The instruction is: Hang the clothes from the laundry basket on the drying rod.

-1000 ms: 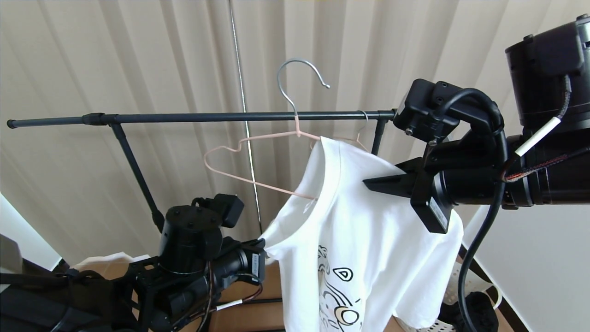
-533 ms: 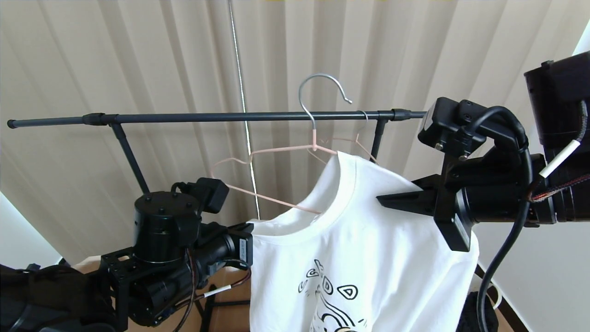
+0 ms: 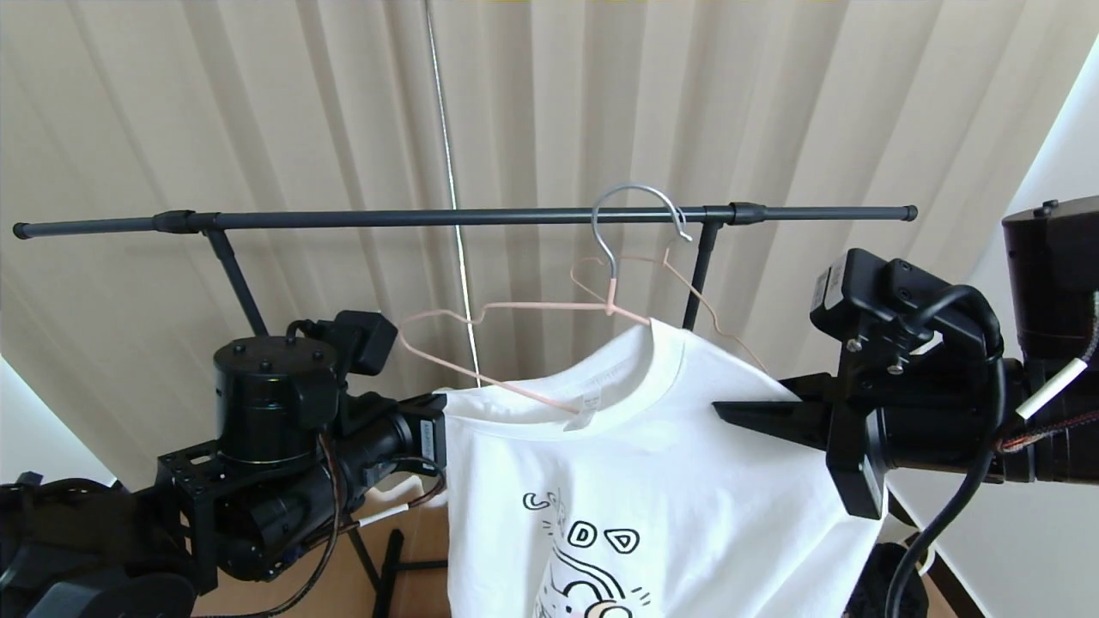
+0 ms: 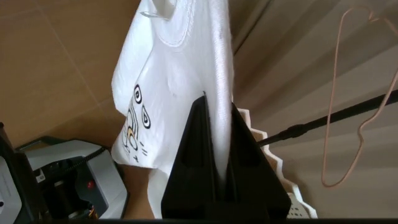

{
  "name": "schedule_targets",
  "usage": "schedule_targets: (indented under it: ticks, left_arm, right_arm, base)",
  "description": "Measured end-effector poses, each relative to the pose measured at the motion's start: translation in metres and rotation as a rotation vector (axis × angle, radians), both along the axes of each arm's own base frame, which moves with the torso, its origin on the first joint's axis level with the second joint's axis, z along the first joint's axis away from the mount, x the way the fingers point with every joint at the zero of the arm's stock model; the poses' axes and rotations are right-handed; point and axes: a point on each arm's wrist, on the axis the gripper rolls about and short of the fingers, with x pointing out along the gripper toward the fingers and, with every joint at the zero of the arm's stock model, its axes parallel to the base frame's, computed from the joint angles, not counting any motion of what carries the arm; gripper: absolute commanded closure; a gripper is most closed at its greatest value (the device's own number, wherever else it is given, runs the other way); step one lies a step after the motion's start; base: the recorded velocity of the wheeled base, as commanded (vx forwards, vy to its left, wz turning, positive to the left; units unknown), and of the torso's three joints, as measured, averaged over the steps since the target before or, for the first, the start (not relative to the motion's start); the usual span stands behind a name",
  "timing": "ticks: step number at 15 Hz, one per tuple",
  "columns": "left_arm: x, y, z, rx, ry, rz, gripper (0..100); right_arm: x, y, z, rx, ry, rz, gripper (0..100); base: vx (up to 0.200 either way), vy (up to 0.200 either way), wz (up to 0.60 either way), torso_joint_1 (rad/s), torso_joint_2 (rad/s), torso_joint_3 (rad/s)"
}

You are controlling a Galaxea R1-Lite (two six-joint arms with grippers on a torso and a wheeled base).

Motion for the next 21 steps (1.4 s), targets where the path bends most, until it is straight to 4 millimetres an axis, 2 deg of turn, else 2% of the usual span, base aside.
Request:
schedule_targets:
  ticks: [8, 14, 21]
  left_arm:
    - [0.003, 0.008, 0.002, 0.01, -0.01, 0.022, 100]
    - [0.007, 0.018, 0.007, 0.027, -0.036, 0.052, 100]
    - [0.022, 0.033, 0.019, 0.018, -0.079, 0.112, 100]
  right_arm:
    - [-0.009, -0.012, -0.024, 0.03, -0.008, -0.009, 100]
    - [-0.015, -0.017, -0.027, 0.023, -0.001, -0.016, 100]
    - [-0.02, -0.021, -0.028, 0.02, -0.005, -0.02, 100]
  base:
    - [0.0, 0.0, 0.0, 0.0, 0.0, 0.0]
    - [0.0, 0.0, 0.0, 0.0, 0.0, 0.0]
    - [0.0, 0.0, 0.0, 0.0, 0.0, 0.0]
